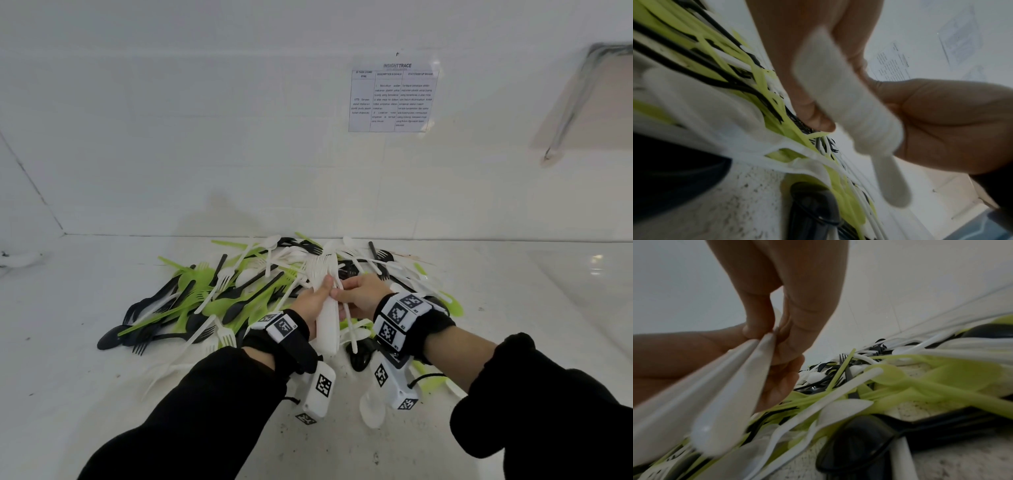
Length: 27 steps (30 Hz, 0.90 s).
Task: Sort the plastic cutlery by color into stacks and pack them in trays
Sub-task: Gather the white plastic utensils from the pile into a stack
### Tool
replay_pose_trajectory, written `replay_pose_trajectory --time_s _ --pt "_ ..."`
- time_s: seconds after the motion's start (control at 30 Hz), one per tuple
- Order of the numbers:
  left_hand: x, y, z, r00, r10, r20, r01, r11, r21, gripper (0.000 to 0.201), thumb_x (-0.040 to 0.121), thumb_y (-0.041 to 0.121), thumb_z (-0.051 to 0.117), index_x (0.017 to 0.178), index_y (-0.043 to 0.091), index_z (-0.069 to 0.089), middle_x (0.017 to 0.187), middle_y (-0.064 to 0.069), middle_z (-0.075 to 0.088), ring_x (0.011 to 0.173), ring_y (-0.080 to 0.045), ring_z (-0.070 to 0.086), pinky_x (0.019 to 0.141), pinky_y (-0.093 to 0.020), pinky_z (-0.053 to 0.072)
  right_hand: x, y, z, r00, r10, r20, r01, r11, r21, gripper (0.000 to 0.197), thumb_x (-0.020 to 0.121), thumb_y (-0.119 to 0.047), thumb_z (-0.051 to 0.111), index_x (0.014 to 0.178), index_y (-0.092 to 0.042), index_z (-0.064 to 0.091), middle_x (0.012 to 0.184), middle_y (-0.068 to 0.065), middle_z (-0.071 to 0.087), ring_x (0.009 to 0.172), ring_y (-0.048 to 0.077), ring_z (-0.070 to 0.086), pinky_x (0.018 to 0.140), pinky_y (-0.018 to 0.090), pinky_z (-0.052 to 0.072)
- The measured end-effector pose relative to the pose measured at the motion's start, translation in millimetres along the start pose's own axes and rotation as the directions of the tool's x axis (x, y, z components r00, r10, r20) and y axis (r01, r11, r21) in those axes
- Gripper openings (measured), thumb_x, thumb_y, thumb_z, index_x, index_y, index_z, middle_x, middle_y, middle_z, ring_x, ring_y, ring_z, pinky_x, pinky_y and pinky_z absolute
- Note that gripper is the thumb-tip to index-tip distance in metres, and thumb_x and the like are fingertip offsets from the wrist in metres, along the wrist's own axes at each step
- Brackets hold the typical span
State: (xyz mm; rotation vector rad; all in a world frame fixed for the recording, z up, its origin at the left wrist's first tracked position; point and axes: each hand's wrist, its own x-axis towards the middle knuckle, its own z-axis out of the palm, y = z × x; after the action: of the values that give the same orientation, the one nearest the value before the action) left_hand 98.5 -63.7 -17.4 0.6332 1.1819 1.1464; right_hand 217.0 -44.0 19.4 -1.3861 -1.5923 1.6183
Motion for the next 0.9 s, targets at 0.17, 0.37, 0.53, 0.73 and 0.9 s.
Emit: replay_pose_trajectory --time_s 0.17,0.37,0.53,0.73,0.9 --pt "4 -2 -1 1.000 0.013 -0.009 -0.014 0.998 -0.054 0.046 0.096 0.033 0.046 0.128 0.000 0.051 0.116 -0.027 0.057 0.085 -0.031 0.061 0.068 -0.036 0.056 3 5 6 0.997 -0.062 -0.039 0.055 0.986 -0.156 0.018 0.092 -0.020 0.056 0.077 -0.017 0.066 0.103 0.014 0.069 0.088 0.029 0.067 0.093 0.046 0.051" --pt "4 -6 7 0.996 0.010 0.084 0.000 0.993 -0.116 0.043 0.096 0.031 0.047 0.128 0.003 0.052 0.122 -0.026 0.057 0.103 -0.037 0.060 0.085 -0.046 0.052 0 7 2 0.964 -0.130 -0.232 0.095 0.983 -0.157 0.004 0.087 -0.022 0.063 0.088 -0.019 0.065 0.100 0.012 0.069 0.095 0.029 0.067 0.090 0.044 0.053" --pt "8 -4 15 0.997 0.022 0.073 -0.010 0.986 -0.164 0.038 0.096 0.024 0.047 0.119 -0.006 0.054 0.116 -0.027 0.057 0.087 -0.034 0.062 0.064 -0.041 0.058 -5 8 -9 0.985 -0.152 -0.080 0.133 0.968 -0.213 0.010 0.090 -0.013 0.057 0.085 -0.022 0.058 0.083 0.003 0.063 0.072 0.019 0.062 0.079 0.039 0.056" --pt "12 -11 27 1.000 -0.011 0.012 0.012 0.998 -0.069 0.021 0.095 0.020 0.053 0.080 0.006 0.059 0.060 -0.002 0.062 0.061 -0.020 0.058 0.059 -0.033 0.053 1 4 -62 0.975 -0.011 -0.221 -0.106 0.853 -0.511 0.031 0.093 -0.033 0.050 0.101 -0.007 0.065 0.089 0.006 0.061 0.076 0.020 0.057 0.072 0.029 0.049" --pt "11 -2 39 0.998 -0.057 0.018 0.058 0.995 -0.077 0.024 0.095 0.013 0.051 0.072 0.005 0.053 0.056 -0.003 0.051 0.056 -0.019 0.044 0.053 -0.027 0.044 29 19 -119 0.924 0.000 -0.384 -0.274 0.698 -0.661 0.042 0.100 -0.024 0.030 0.129 -0.001 0.050 0.140 0.018 0.045 0.129 0.029 0.042 0.104 0.029 0.033"
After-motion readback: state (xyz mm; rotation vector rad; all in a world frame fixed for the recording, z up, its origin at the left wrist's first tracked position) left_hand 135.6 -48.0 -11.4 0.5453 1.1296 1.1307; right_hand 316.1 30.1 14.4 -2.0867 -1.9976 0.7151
